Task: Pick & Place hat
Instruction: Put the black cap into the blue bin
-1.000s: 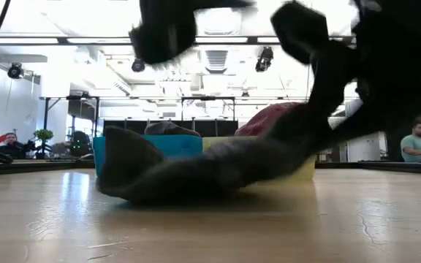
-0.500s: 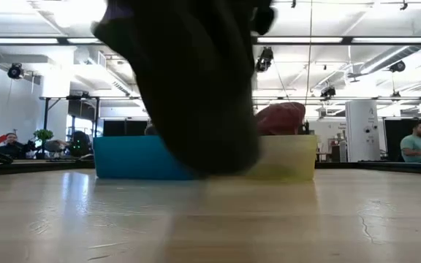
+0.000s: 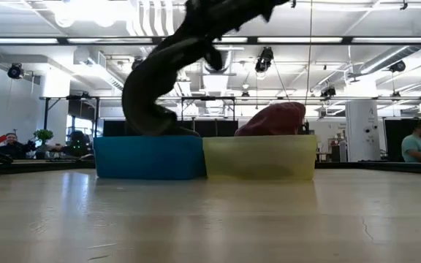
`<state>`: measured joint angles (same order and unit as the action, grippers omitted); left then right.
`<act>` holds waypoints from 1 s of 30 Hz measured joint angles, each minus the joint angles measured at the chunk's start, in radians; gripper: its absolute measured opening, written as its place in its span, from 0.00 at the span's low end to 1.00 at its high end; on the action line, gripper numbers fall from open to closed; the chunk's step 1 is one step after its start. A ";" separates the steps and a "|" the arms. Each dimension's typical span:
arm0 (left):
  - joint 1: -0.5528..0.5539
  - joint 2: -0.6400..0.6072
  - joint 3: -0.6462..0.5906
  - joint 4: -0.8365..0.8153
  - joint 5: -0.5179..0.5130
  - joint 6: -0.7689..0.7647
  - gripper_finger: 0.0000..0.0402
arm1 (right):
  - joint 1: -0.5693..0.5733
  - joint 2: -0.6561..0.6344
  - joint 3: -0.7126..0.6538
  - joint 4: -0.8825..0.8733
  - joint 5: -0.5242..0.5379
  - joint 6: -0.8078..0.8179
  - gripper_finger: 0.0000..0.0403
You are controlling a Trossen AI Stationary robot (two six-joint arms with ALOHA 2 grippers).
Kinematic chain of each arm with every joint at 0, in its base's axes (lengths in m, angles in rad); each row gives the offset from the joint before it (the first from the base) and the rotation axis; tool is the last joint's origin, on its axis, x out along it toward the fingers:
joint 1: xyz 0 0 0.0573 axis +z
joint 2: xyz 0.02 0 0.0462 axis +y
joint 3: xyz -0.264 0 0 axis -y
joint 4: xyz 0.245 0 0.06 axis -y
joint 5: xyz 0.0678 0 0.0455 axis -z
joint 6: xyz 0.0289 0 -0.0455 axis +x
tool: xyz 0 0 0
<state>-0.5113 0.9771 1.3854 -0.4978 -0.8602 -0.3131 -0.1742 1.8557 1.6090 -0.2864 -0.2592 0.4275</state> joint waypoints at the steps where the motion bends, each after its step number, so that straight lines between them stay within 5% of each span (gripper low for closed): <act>1: 0.000 0.001 0.000 -0.002 -0.018 0.016 0.41 | -0.003 0.028 0.020 0.007 0.002 -0.013 0.02; 14: 0.080 -0.020 0.000 -0.019 -0.059 0.128 0.41 | -0.099 0.220 0.430 -0.110 -0.030 -0.130 0.02; 23: 0.100 -0.036 0.000 -0.019 -0.059 0.117 0.41 | -0.085 0.276 0.379 -0.269 0.045 -0.360 0.02; 30: 0.100 -0.020 0.000 -0.019 -0.058 0.097 0.41 | -0.108 0.266 0.291 -0.393 0.136 -0.379 0.02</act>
<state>-0.4114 0.9572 1.3849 -0.5171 -0.9184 -0.2158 -0.2825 2.1220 1.8996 -0.6792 -0.1227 0.0483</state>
